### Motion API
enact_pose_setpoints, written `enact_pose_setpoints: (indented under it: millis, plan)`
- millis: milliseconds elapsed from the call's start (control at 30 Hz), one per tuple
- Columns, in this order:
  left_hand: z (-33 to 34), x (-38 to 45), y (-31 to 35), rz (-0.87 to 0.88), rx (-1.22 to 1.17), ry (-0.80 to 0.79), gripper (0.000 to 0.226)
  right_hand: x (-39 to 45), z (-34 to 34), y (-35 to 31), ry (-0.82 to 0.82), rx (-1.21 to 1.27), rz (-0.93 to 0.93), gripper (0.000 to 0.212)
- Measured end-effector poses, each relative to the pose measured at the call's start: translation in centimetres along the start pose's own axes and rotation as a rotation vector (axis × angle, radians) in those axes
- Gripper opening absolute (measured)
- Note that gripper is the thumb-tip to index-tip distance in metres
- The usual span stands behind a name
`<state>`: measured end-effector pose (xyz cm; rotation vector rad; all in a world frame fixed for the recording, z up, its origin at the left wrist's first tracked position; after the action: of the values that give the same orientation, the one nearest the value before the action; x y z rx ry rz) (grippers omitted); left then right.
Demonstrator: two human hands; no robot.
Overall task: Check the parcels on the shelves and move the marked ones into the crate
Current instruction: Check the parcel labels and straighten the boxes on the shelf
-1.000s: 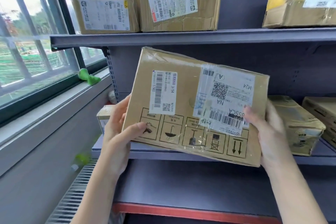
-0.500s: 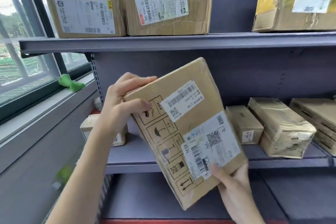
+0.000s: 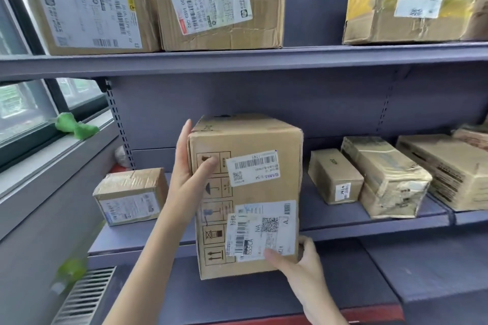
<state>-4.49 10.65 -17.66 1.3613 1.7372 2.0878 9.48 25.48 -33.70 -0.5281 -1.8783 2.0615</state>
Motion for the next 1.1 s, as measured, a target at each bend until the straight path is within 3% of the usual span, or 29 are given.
enact_pose_setpoints:
  millis: [200, 367, 500, 567, 633, 700, 767, 833, 900, 967, 1033, 1100]
  plan:
    - [-1.5, -0.7, -2.0, -0.018, -0.071, 0.076, 0.066, 2.3, 0.6, -0.2, -0.123, -0.11, 0.064, 0.042]
    - [-1.4, -2.2, -5.2, -0.089, -0.076, 0.034, 0.066, 4.6, 0.5, -0.2, -0.153, -0.213, 0.093, 0.033]
    - [-1.7, -2.5, -6.4, -0.113, -0.063, 0.014, 0.069, 4.8, 0.6, -0.3, -0.147, -0.249, 0.113, 0.046]
    - [-1.7, -3.2, -7.7, -0.143, -0.022, 0.0, 0.078, 4.2, 0.4, -1.4, -0.086, -0.284, 0.079, 0.072]
    - [-2.0, -5.4, -10.3, -0.286, 0.06, 0.11, 0.088, 3.2, -0.1, -4.6, 0.061, -0.362, -0.096, 0.09]
    - [-2.3, -8.9, -13.3, -0.511, 0.15, 0.303, 0.097, 1.4, 0.4, -9.9, 0.191, -0.523, -0.462, 0.089]
    - [-1.2, -12.1, -15.8, -0.707, 0.065, 0.418, 0.081, 0.2, 2.0, -14.4, 0.215, -0.802, -0.74, 0.079]
    - [0.8, -13.8, -18.0, -0.82, -0.204, 0.387, 0.056, 0.8, 4.4, -16.6, 0.107, -1.1, -0.792, 0.073]
    - [2.4, -14.0, -18.8, -0.82, -0.517, 0.345, 0.043, 1.9, 6.7, -16.8, -0.03, -1.334, -0.712, 0.075]
    - [2.5, -13.5, -18.4, -0.726, -0.677, 0.381, 0.037, 2.8, 7.2, -16.0, 0.012, -1.456, -0.675, 0.075]
    - [1.7, -13.0, -17.4, -0.635, -0.691, 0.423, 0.035, 2.7, 6.2, -15.9, 0.112, -1.452, -0.662, 0.073]
    - [0.2, -11.9, -15.8, -0.532, -0.586, 0.431, 0.031, 2.1, 3.9, -16.4, 0.195, -1.272, -0.647, 0.064]
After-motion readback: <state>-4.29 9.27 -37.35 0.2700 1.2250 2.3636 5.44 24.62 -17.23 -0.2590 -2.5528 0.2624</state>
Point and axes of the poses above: each hand's wrist, its own x-axis towards the middle knuckle, its own z-axis out of the palm, y = z × x, the point moved 6 cm from there along x, towards the middle knuckle, and after that the axes turned 14 degrees about -y, right-handed, at the moved point
